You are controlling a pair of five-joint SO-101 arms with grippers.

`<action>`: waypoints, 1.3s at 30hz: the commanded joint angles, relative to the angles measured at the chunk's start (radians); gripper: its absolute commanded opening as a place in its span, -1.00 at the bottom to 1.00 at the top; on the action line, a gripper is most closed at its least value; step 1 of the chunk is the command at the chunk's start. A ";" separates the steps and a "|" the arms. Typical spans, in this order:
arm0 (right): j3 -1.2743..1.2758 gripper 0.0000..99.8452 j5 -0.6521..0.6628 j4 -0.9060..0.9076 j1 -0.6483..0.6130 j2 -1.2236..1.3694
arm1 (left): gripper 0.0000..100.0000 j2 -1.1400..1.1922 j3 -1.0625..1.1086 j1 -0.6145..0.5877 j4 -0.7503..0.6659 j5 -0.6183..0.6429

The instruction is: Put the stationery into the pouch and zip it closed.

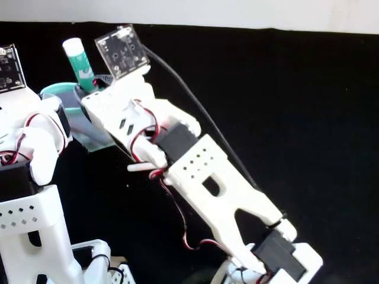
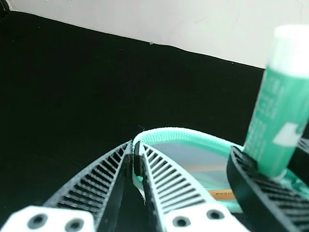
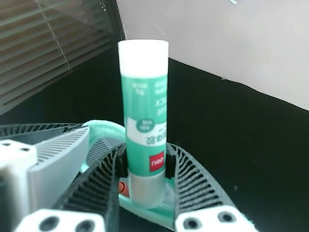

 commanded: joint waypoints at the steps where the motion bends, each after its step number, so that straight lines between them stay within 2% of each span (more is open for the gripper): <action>1: 0.062 -0.98 -0.011 -0.028 -0.024 0.012 | -0.99 0.064 0.013 0.008 0.015 -0.005; 8: 0.117 -0.98 -0.009 -0.061 -0.018 0.004 | -0.99 0.064 0.013 0.008 0.015 -0.005; 12: 0.071 -0.98 -0.009 -0.038 -0.010 -0.012 | -0.99 0.064 0.013 0.008 0.015 -0.005; 22: 0.002 -0.98 -0.005 -0.019 -0.104 -0.012 | -0.99 0.064 0.013 0.008 0.015 -0.005; 30: -0.056 -0.98 -0.003 -0.019 -0.085 -0.010 | -0.99 0.064 0.013 0.008 0.015 -0.005; 39: 0.088 -0.97 -0.003 -0.008 -0.085 -0.015 | -0.99 0.064 0.013 0.008 0.015 -0.005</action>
